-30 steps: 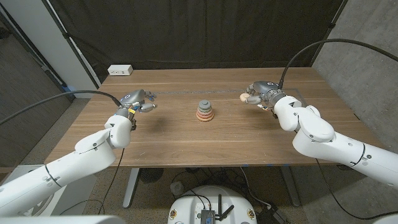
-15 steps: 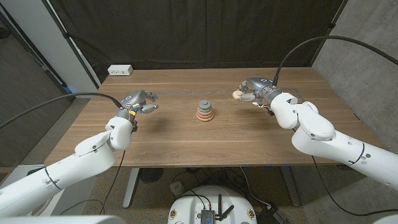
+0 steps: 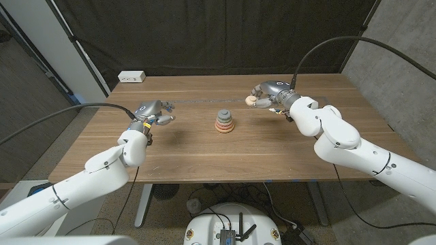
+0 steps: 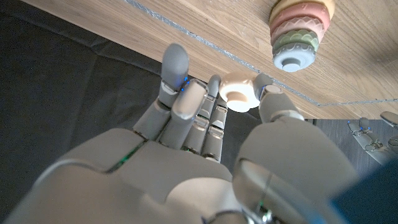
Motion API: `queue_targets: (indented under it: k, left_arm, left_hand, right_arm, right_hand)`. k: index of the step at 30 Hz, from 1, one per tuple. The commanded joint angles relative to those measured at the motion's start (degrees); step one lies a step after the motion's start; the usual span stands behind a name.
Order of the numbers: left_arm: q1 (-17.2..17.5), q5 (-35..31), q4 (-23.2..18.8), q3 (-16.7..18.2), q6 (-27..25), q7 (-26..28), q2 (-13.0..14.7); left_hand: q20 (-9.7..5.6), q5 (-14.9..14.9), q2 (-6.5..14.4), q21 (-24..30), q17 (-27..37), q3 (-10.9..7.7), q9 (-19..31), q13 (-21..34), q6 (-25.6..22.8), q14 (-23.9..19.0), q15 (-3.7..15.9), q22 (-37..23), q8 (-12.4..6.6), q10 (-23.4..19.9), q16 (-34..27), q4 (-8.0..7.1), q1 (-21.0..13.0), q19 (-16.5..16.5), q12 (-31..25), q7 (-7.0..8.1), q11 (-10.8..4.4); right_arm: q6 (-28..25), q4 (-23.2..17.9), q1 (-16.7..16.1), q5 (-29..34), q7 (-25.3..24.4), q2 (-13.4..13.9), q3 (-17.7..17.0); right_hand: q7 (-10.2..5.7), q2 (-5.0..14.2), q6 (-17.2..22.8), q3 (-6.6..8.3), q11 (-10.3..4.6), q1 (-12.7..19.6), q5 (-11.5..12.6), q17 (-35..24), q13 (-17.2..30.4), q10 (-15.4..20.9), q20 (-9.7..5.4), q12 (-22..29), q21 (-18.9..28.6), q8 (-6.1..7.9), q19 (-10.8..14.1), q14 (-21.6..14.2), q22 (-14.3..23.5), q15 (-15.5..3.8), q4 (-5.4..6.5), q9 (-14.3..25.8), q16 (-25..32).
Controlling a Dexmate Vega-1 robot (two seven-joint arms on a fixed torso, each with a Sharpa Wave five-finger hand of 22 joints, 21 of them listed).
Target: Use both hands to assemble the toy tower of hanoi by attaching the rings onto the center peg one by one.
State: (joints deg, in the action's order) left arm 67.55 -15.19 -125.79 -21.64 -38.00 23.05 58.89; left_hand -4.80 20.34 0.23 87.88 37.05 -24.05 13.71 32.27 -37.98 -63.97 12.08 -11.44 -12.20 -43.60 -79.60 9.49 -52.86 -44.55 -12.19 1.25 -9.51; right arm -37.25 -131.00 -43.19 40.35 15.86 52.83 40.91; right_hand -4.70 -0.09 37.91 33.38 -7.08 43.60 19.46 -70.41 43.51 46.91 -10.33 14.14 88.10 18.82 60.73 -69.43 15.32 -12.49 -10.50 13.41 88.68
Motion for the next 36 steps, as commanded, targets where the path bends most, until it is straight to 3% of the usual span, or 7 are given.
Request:
queue_targets:
  k: [1, 36]
  left_arm:
    - [0.1, -0.5, 0.9, 0.1, 1.0, 0.0, 0.0]
    - [-0.2, -1.1, 1.4, 0.0, 1.3, -1.0, 0.0]
  left_hand:
    - [-7.16, -0.1, -0.1, 0.4, 0.3, -0.36, 0.3, 0.2, -0.1, -0.6, 0.48, -0.2, 0.3, 0.1, 0.0, 0.05, 0.4, -0.7, 0.3, 0.17, -0.21]
    - [-7.18, -0.4, -0.3, 0.5, 0.1, -0.86, 0.3, 0.2, -0.4, -0.6, 0.48, -0.2, 0.2, -0.4, 0.3, 0.09, 0.6, -0.8, 0.1, 0.02, -0.17]
  right_arm:
    - [4.0, 2.3, 1.4, 1.6, 1.9, -3.6, 0.0]
    - [9.7, 9.3, 6.9, 4.8, 7.3, -10.8, 3.6]
  right_hand:
    - [-2.34, 1.4, 3.4, 1.61, -3.44, 0.0, 0.4, -0.2, 0.2, 4.1, -2.2, -0.2, 0.0, 0.3, 0.7, -0.6, 0.2, 0.04, 1.02, 0.1, 0.3]
    - [-2.49, 1.33, 3.7, 1.81, -3.43, -0.1, 0.4, -0.2, 0.6, 4.8, -2.2, -0.7, -0.2, 0.16, 0.7, -0.8, 0.1, 0.04, 1.06, 0.0, 0.3]
